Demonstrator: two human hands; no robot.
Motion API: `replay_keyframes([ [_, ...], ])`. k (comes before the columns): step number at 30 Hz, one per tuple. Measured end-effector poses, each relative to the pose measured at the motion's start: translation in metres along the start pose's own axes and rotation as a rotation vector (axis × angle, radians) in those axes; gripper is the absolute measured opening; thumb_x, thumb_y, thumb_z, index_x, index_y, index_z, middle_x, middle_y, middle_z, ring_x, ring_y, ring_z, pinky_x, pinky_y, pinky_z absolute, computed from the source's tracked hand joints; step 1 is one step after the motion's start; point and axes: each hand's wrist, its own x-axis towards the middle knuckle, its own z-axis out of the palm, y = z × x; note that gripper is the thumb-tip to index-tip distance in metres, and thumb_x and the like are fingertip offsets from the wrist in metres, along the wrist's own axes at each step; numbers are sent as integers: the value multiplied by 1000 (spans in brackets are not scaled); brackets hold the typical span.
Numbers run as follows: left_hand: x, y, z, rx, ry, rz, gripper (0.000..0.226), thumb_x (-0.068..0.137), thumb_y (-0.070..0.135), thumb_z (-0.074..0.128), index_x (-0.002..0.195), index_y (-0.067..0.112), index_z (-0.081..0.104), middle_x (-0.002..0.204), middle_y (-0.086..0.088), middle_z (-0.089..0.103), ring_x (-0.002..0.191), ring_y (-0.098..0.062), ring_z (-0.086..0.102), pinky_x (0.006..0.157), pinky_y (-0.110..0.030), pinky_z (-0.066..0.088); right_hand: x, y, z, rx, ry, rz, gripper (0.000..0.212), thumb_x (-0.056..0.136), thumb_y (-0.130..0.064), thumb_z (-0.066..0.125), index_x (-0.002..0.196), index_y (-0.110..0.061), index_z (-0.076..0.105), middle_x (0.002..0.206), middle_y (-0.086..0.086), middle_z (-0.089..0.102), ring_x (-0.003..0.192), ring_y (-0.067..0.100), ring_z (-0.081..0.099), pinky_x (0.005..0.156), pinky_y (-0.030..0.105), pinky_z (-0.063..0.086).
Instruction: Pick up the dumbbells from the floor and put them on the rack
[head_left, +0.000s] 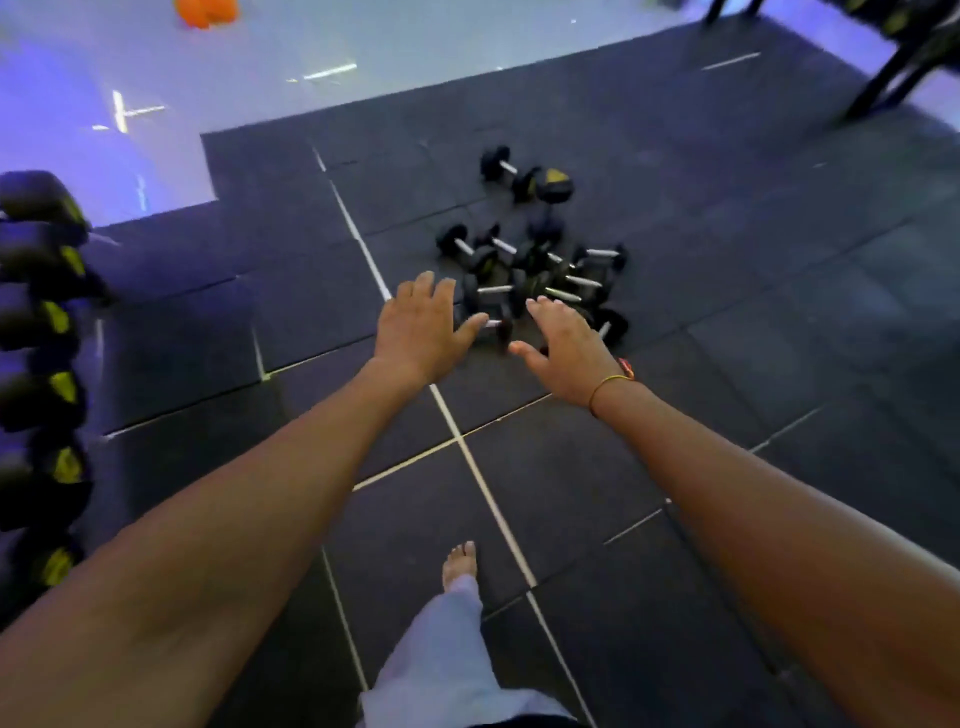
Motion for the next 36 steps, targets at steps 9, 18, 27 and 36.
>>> replay_keyframes([
  [9, 234, 167, 61, 5, -99, 271, 63, 88, 65, 46, 124, 15, 57, 127, -8, 55, 119, -32, 50, 95, -46, 46, 114, 200, -89, 108, -29, 311, 68, 91, -45, 57, 147, -15, 34, 154, 7, 35, 143, 23, 29, 113, 48, 32],
  [18, 417, 310, 148, -2, -192, 139, 63, 88, 63, 47, 128, 15, 54, 129, -9, 55, 120, -33, 49, 96, -46, 45, 255, 407, -157, 134, -119, 260, 70, 92, -48, 53, 149, -16, 30, 155, 5, 33, 144, 23, 28, 113, 49, 32],
  [27, 578, 401, 201, -52, -298, -74, 54, 88, 46, 56, 133, 16, 51, 134, -10, 51, 125, -33, 45, 100, -46, 44, 411, 542, -232, 57, -319, 113, 63, 92, -44, 56, 144, -16, 36, 149, 6, 40, 138, 27, 36, 108, 50, 37],
  [36, 751, 405, 287, -135, -383, -381, 51, 84, 47, 56, 126, 18, 54, 129, -12, 56, 121, -35, 49, 95, -47, 46, 615, 645, -230, -6, -535, -1, 62, 90, -40, 61, 140, -9, 42, 142, 13, 49, 131, 31, 45, 108, 43, 39],
])
